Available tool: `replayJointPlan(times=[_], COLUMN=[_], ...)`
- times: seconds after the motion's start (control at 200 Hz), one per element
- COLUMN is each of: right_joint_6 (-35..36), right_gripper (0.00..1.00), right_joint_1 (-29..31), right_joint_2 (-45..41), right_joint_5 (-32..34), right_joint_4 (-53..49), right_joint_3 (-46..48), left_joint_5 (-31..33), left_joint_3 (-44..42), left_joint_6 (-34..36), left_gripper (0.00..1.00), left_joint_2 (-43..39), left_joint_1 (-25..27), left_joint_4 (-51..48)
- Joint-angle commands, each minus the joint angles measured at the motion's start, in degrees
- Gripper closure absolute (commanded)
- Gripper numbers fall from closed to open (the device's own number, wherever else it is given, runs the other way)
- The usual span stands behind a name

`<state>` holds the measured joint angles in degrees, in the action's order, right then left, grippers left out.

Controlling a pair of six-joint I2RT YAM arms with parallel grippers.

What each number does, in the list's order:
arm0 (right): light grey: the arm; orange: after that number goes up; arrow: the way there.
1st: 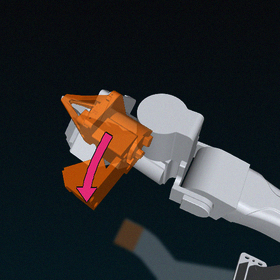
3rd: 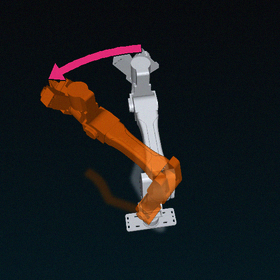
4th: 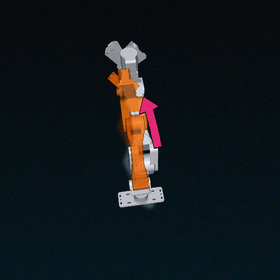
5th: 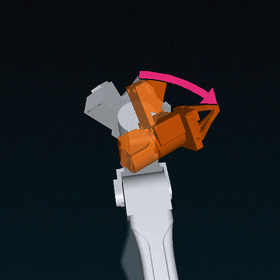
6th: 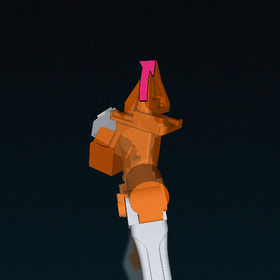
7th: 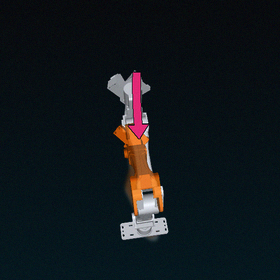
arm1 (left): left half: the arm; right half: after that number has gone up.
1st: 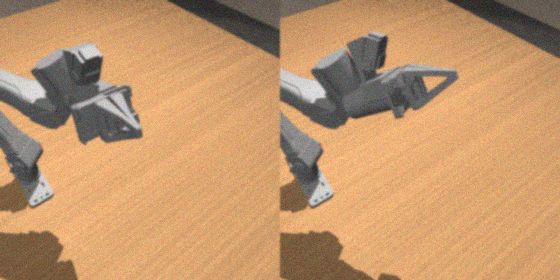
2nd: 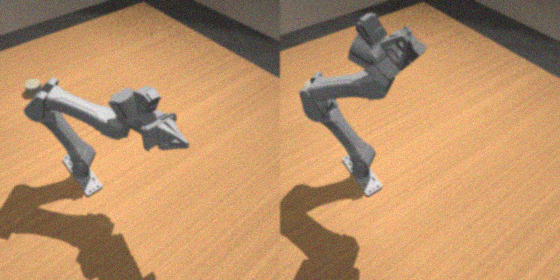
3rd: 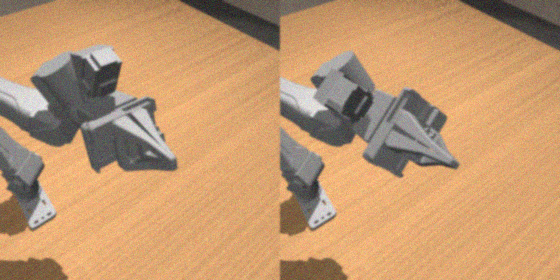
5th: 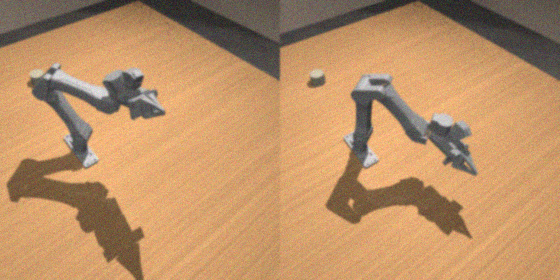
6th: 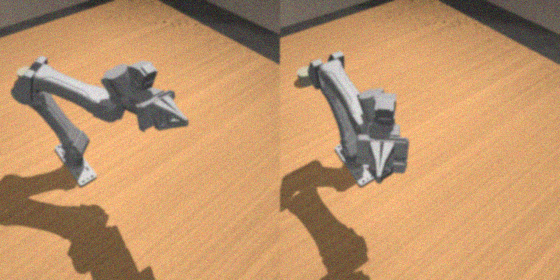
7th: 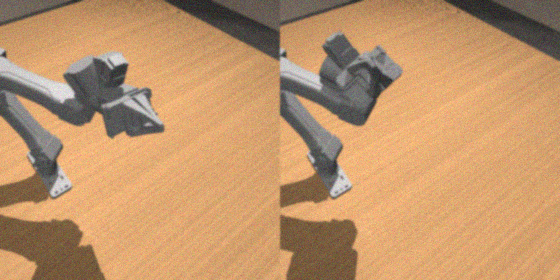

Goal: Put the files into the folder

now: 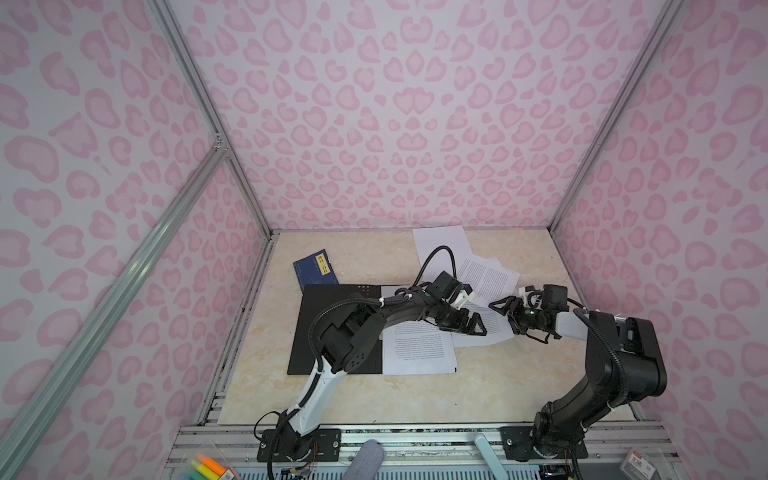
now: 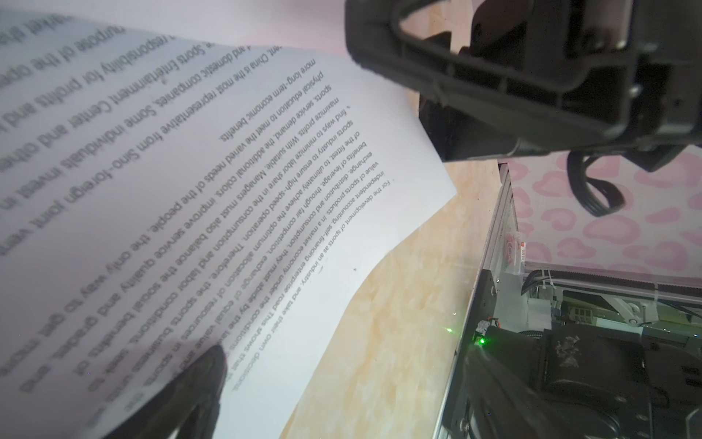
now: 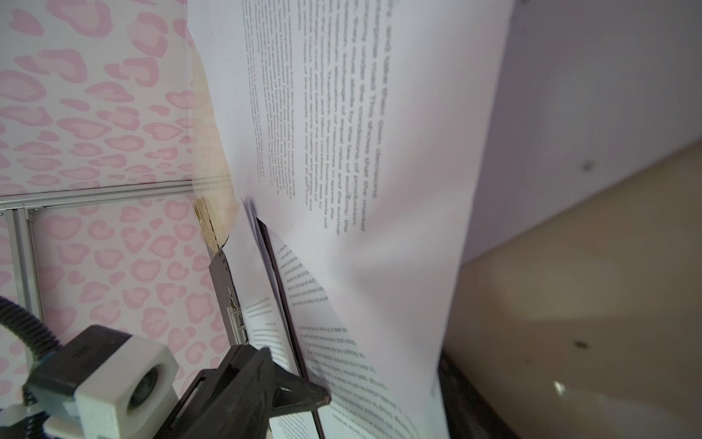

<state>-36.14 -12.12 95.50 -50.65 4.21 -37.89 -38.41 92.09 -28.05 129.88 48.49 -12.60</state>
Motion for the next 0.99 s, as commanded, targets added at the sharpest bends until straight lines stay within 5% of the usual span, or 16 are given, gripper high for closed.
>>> replayJointPlan(times=[0.0,0.37,0.645,0.795,0.99], right_joint_6=[2.5,1.3,2.3,2.2,0.6], right_gripper=[0.37,0.77,1.00,1.00,1.00], right_joint_1=[0.1,0.1,0.0,0.0,-0.7], right_joint_2=[-0.4,0.2,-6.9,-15.5,-25.5], right_joint_5=[2.4,5.2,13.1,21.6,24.5], right_joint_4=[-4.5,-6.8,-13.3,-21.8,-28.0], right_joint_3=[0.9,0.1,1.2,0.3,1.1], left_joint_5=[7.6,7.5,6.9,6.6,5.0], left_joint_3=[-1.1,-1.9,-0.8,1.5,4.8], left_joint_6=[-0.8,-1.7,-2.1,-1.8,-1.3], left_gripper=[0.01,0.01,0.01,0.01,0.01], left_joint_2=[1.6,0.6,-0.7,-2.5,-6.7], left_joint_1=[-0.2,-0.3,0.0,1.4,3.9], left_joint_4=[-10.5,-10.1,-10.2,-10.9,-11.1])
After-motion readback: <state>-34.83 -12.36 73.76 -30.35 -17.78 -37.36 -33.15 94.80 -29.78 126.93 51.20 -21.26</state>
